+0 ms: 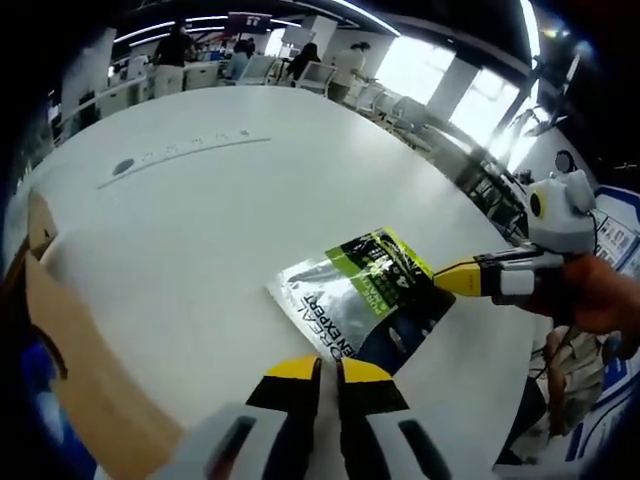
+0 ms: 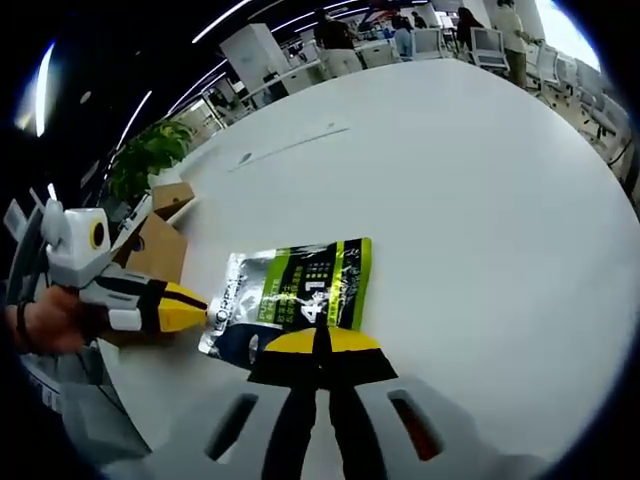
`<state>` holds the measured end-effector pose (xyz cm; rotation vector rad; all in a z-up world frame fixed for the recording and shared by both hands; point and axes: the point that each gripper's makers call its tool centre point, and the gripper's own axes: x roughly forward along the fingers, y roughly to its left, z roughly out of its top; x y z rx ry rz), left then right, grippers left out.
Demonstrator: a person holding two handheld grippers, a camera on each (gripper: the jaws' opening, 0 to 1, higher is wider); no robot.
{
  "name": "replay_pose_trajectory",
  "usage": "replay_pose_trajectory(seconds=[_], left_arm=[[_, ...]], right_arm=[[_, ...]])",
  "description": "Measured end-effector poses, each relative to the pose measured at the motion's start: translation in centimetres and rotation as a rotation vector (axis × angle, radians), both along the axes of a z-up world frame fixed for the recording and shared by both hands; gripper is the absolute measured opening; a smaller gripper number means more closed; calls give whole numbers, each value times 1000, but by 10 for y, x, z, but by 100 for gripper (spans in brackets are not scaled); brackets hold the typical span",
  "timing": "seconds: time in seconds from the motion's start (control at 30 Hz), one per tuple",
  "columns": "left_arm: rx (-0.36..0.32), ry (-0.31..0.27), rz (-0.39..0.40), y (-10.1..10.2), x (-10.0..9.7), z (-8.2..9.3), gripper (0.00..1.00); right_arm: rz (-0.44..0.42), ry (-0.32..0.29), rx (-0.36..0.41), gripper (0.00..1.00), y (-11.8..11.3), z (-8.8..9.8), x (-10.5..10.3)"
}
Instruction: Operate the shoe box by opening the lid, removing the specified soft item, and placing it in the target area until the item is outside and the box remains undamaged.
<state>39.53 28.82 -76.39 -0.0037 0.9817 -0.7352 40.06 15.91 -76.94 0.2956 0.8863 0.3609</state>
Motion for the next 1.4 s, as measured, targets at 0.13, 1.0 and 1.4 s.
replay_pose_trajectory(seconds=[0.13, 1.0, 1.4], left_arm=[[2, -2, -2, 2, 1, 0, 7], [-54, -145, -3, 36, 3, 64, 8], [-107, -237, 101, 96, 12, 113, 8]], right_arm=[[-4, -3, 2, 1, 0, 3, 0], [84, -88, -4, 3, 54, 61, 3], [192, -146, -6, 3, 109, 97, 11]])
